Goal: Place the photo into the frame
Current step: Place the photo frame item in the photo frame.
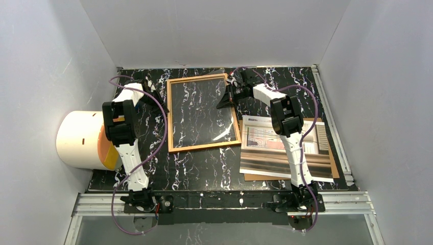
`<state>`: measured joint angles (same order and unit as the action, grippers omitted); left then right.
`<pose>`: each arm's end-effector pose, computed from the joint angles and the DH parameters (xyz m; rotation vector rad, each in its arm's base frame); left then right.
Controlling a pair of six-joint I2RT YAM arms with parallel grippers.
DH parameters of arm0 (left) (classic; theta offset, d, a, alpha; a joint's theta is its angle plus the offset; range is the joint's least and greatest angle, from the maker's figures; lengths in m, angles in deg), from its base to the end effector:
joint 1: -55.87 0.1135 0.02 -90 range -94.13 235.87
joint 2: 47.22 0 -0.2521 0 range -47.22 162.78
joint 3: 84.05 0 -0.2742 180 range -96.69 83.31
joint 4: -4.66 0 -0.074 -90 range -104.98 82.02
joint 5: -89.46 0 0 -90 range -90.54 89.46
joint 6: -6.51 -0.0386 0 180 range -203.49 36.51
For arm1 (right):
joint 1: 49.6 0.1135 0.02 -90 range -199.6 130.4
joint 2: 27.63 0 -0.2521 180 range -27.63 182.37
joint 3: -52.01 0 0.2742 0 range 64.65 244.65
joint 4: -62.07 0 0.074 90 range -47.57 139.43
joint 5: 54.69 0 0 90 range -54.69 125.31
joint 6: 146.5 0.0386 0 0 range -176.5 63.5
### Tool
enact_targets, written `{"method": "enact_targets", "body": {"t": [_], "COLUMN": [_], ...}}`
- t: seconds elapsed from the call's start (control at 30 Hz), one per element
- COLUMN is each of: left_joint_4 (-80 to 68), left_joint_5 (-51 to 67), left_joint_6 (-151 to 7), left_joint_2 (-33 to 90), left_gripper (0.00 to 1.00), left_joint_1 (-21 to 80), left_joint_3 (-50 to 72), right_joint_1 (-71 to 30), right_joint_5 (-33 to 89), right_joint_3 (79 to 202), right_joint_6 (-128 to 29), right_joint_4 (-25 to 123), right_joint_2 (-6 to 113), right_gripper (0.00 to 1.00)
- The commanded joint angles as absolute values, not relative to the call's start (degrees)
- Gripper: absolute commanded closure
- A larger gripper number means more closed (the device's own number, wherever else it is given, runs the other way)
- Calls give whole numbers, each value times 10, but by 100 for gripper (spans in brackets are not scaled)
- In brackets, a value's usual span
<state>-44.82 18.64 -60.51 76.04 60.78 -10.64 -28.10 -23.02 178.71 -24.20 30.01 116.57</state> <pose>0.4650 0.0272 0.1446 -0.5639 2.6756 -0.5466 0.4970 0.2311 0.1068 -0.2738 2.5139 1.6455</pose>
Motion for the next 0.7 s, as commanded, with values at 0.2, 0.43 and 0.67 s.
{"method": "enact_targets", "body": {"t": [0.2,0.43,0.67], "left_joint_4": [-468,-469,-469], "left_joint_5": [178,176,169], "left_joint_6": [-612,-610,-609], "left_joint_2": [788,787,786], "left_gripper": [75,75,74], "left_joint_1": [602,602,602], "left_joint_3": [-107,-108,-109], "right_joint_1": [-274,-271,-271], "right_joint_5": [-278,-242,-210], "right_joint_3": [1765,1763,1768], "right_joint_6": [-217,-208,-203], "right_joint_4": [400,380,347], "right_joint_2": [1147,1145,1141], "right_gripper": [99,83,63]}}
